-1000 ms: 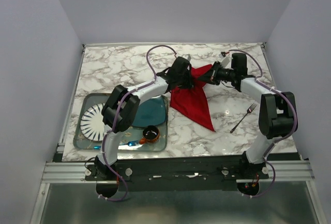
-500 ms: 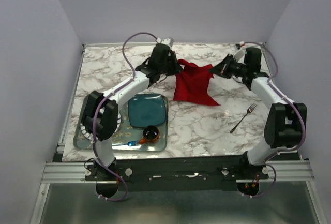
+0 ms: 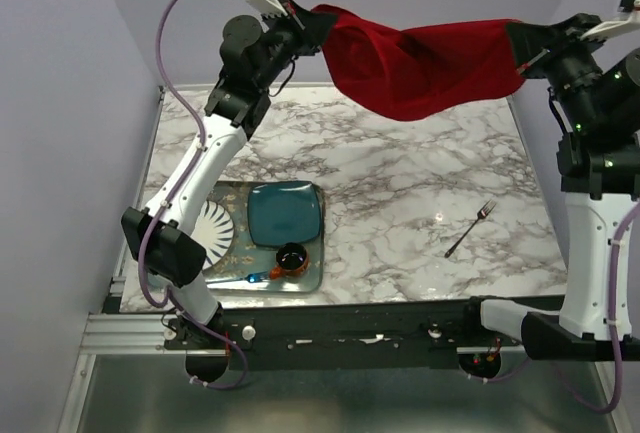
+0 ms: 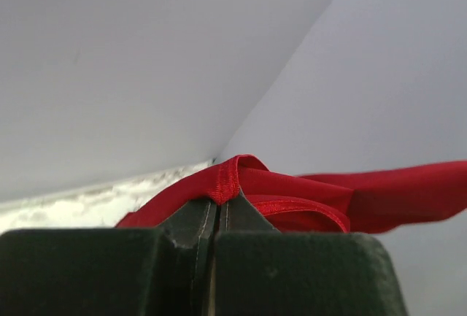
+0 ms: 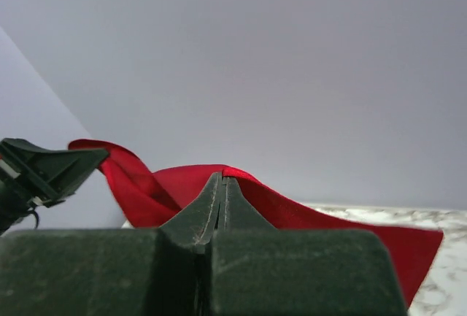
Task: Fold the napkin, place the utensils inside, and roll it up
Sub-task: Flatten the napkin out
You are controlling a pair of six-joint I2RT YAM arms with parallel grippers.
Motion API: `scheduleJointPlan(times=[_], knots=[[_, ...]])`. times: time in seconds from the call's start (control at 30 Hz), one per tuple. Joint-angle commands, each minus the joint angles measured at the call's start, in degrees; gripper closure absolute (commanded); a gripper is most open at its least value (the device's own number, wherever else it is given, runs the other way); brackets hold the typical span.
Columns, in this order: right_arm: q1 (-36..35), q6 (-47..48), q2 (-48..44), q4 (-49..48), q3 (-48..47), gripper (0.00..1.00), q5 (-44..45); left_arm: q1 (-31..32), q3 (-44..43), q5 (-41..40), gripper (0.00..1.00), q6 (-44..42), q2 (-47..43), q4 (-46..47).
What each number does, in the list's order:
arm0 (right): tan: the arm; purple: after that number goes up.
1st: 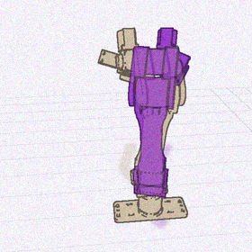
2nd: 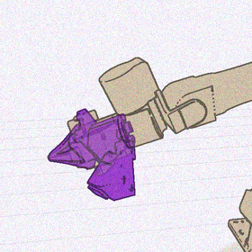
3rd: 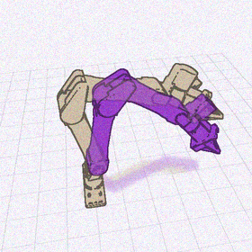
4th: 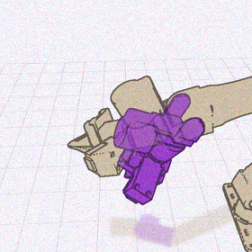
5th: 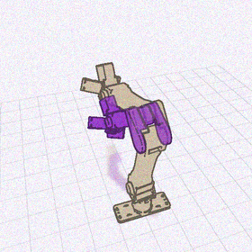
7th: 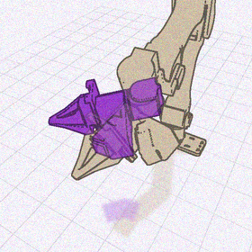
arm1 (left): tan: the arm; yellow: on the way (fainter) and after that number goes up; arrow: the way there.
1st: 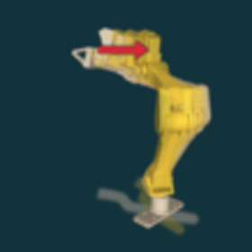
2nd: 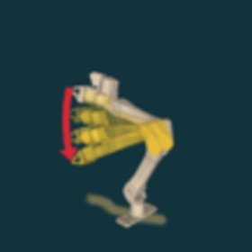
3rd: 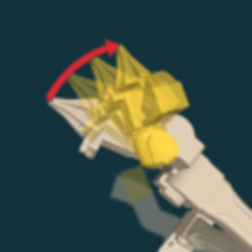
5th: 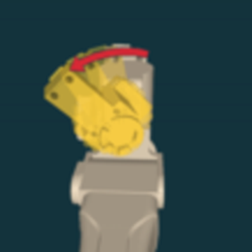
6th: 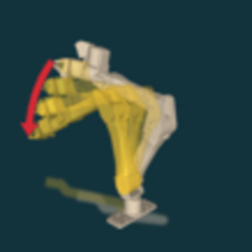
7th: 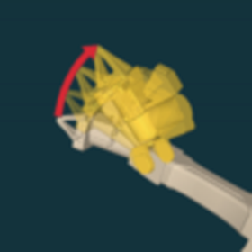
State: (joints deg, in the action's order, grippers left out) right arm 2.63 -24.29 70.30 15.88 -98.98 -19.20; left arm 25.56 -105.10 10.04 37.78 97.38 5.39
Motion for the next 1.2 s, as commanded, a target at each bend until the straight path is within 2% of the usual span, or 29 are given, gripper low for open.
scheduleJointPlan(times=[0.0,0.1,0.17,0.27,0.3,0.37,0.4,0.43,0.5,0.53,0.7,0.8,0.83,0.87,0.9,0.97,1.0,1.03,1.07,1.1,1.13,1.17], knots=[[0.00,3.03,1.23,8.03,-3.41,0.99,7.95,-2.36,-5.90,-1.43,1.00,2.90,-0.10,1.29],[0.00,2.67,3.69,6.89,-6.04,0.99,8.13,-4.20,-7.48,-1.61,1.00,6.07,2.97,5.85],[0.00,2.41,7.12,5.40,-8.49,0.99,8.65,-5.17,-9.68,-0.65,1.00,11.60,5.61,10.41],[0.09,2.49,13.60,5.04,-14.98,0.99,9.44,-7.28,-15.73,0.15,1.00,21.26,13.51,15.52],[0.09,2.41,15.37,4.86,-16.75,0.99,9.53,-7.89,-18.01,0.76,1.00,24.07,18.75,16.57],[0.09,2.93,20.45,5.21,-21.15,0.99,9.53,-8.25,-26.44,1.03,1.00,30.29,24.58,19.30],[0.09,3.37,21.79,5.04,-24.65,0.99,10.06,-8.16,-30.30,1.38,1.00,32.08,30.96,19.31],[0.09,3.81,23.29,5.13,-26.34,0.99,10.50,-8.07,-38.87,1.47,1.00,33.75,34.42,18.79],[1.05,4.60,26.53,6.18,-29.76,0.99,10.33,-7.81,-45.78,0.86,1.00,38.31,42.40,18.95],[1.32,4.78,26.81,6.44,-31.35,0.99,10.06,-7.63,-48.16,0.07,1.00,39.12,43.67,20.00],[1.58,7.50,22.79,7.41,-27.77,0.99,10.15,-7.37,-39.85,1.81,1.00,35.35,39.30,20.98],[1.58,6.64,15.24,7.41,-15.32,0.99,8.92,-7.46,-38.43,6.90,1.00,35.78,39.28,21.68],[1.58,5.76,10.17,7.41,-11.10,0.99,8.92,-7.46,-37.12,8.40,1.00,36.48,39.20,20.90],[1.58,3.92,7.77,7.59,-1.66,0.99,8.57,-7.46,-35.98,12.07,1.00,36.84,39.11,20.37],[1.58,2.86,4.87,7.59,3.30,0.99,6.83,-7.80,-34.23,14.28,1.00,37.27,38.50,20.19],[1.32,-0.56,-3.19,5.93,14.98,0.99,4.45,-8.33,-24.05,19.29,1.00,38.16,36.66,21.51],[0.71,-1.36,-5.24,5.31,25.57,0.99,1.83,-9.03,-20.45,23.66,1.00,36.94,34.56,19.42],[0.18,-1.89,-6.92,4.43,31.59,0.99,0.49,-9.56,-10.49,25.01,1.00,35.80,33.15,17.92],[-0.26,-3.72,-9.02,3.03,36.35,0.99,-0.74,-10.17,-5.34,25.90,1.00,33.87,31.83,17.64],[-1.13,-4.96,-9.30,2.76,45.10,0.99,-3.01,-10.70,-1.72,27.73,0.94,32.72,30.60,15.73],[-2.01,-5.76,-9.13,1.54,49.28,0.95,-5.04,-11.93,0.40,29.14,0.93,31.23,31.19,10.22],[-2.54,-6.98,-8.61,-1.00,52.80,0.88,-6.19,-12.20,-0.36,30.46,0.82,28.52,32.07,5.21]])
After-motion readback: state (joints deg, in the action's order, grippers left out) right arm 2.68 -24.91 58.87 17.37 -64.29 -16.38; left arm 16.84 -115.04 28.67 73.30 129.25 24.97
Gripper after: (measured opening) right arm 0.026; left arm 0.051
